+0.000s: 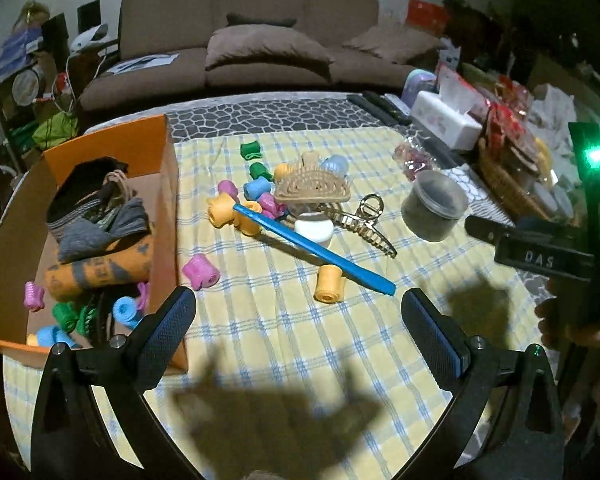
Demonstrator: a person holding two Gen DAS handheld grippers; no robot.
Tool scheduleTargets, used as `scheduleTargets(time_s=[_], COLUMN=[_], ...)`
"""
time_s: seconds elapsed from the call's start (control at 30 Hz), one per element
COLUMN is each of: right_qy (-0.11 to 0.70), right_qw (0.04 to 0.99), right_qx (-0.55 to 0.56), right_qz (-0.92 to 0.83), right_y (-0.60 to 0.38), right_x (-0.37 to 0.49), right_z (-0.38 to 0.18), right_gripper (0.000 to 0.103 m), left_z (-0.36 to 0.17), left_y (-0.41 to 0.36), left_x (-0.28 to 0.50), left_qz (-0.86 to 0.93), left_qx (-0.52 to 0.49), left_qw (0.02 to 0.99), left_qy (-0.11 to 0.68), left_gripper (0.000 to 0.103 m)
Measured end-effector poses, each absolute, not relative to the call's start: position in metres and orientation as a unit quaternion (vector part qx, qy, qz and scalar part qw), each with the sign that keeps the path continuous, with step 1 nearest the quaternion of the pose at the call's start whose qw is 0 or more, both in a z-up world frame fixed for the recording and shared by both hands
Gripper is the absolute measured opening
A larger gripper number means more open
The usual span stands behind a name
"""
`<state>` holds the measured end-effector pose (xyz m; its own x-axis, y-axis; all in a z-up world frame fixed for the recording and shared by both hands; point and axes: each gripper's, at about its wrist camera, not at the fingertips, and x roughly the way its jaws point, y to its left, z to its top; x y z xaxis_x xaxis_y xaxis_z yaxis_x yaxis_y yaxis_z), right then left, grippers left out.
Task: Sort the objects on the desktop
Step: 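Withdraw both tools from the box back over the table items, then grasp the blue stick with the left tool while the right tool grasps the clear tub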
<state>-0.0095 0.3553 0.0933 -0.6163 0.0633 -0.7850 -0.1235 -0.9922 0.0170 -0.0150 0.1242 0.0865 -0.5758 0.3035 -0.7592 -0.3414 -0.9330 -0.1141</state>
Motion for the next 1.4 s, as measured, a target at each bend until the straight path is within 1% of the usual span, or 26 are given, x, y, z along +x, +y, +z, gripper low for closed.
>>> scheduleTargets(time_s=[0.13,0.27,0.53,0.6,0.77,0.87,0.97,1.03,1.13,1.17,1.2,1.23,1.3,1.4], right_qy=[0.042,0.069,0.087,0.083,0.040,0.036,0.039,0.045,0.062,0.065,0.068,0.069,0.068,0.057], right_qw=[0.088,0.103,0.086,0.074,0.066,0.062,0.067,0.069,0.070,0.069,0.068,0.067,0.065,0.068], right_qx=[-0.417,-0.410,-0.391,-0.395,-0.379,-0.376,-0.369,-0.361,-0.348,-0.347,-0.348,-0.349,-0.352,-0.355], right_qz=[0.904,0.904,0.912,0.912,0.922,0.924,0.926,0.929,0.933,0.933,0.933,0.932,0.931,0.931], right_y=[0.372,0.394,0.407,0.403,0.390,0.387,0.388,0.390,0.392,0.393,0.392,0.392,0.389,0.384], right_x=[-0.018,-0.028,-0.046,-0.052,-0.065,-0.072,-0.078,-0.080,-0.083,-0.084,-0.087,-0.089,-0.092,-0.093], right_z=[0.081,0.065,0.039,0.035,0.033,0.031,0.031,0.033,0.035,0.036,0.035,0.034,0.031,0.027], right_gripper=[0.102,0.102,0.102,0.102,0.102,0.102,0.102,0.102,0.102,0.102,0.101,0.101,0.098,0.098], left_z=[0.069,0.052,0.028,0.023,0.013,0.008,0.004,0.002,0.000,-0.002,-0.003,-0.006,-0.011,-0.018], left_y=[0.132,0.141,0.146,0.147,0.148,0.147,0.146,0.146,0.146,0.146,0.145,0.143,0.141,0.137], left_x=[-0.028,-0.041,-0.071,-0.077,-0.093,-0.102,-0.110,-0.113,-0.119,-0.121,-0.123,-0.126,-0.130,-0.136], left_qz=[0.884,0.883,0.881,0.879,0.875,0.872,0.867,0.863,0.854,0.852,0.850,0.846,0.839,0.829], left_qx=[-0.431,-0.434,-0.440,-0.443,-0.451,-0.456,-0.463,-0.469,-0.476,-0.478,-0.480,-0.483,-0.490,-0.498], left_qw=[0.181,0.180,0.174,0.174,0.168,0.164,0.163,0.162,0.168,0.168,0.167,0.166,0.164,0.163], left_qy=[0.010,0.001,-0.021,-0.025,-0.048,-0.065,-0.086,-0.100,-0.125,-0.134,-0.142,-0.154,-0.171,-0.197], left_gripper=[0.103,0.103,0.103,0.103,0.103,0.102,0.094,0.085,0.077,0.076,0.073,0.066,0.061,0.054])
